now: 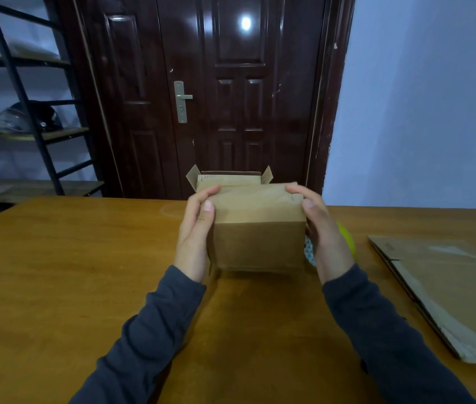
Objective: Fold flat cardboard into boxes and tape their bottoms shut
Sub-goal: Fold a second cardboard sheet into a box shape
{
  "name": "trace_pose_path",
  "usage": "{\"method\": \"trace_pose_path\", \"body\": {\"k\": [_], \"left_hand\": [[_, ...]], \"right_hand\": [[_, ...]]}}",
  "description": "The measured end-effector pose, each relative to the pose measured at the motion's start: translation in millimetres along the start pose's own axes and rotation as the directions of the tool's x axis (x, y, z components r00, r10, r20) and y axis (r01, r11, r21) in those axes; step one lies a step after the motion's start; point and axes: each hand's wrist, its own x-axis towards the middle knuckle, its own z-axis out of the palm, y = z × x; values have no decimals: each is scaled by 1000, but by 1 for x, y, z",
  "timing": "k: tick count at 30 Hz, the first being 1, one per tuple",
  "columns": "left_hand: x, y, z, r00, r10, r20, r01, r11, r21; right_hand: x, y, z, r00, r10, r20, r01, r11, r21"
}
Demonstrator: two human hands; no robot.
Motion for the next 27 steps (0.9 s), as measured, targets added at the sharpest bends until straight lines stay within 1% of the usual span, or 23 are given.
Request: {"method": "trace_pose_path", "body": {"k": [3,5,7,11,16,20,27], "left_hand": [[-4,10,3,993,120,-8,-120,993,15],[-5,12,2,987,161,-27,-158,981,111],[-4,12,-1,984,173,-54,-158,966,207],[0,10,-4,985,111,-130,-78,968,241],[3,-1,-5,993,-23,-118,50,973,225],[3,-4,-6,990,-60,-128,80,984,162],[-3,-9,-13,992,-70,-106,86,985,152]], "right_hand": [[1,-11,-3,999,-51,-12,51,998,-21],[1,-12,-3,999,-44,-1,43,997,-67],[1,-8,-3,1000,-14,19,16,994,-110],[4,1,-1,994,90,56,-85,993,-87],[13,5,3,981,192,16,-190,978,-85],[4,4,1,988,141,57,-133,983,-128],[-2,2,2,989,136,56,-124,977,-174]]}}
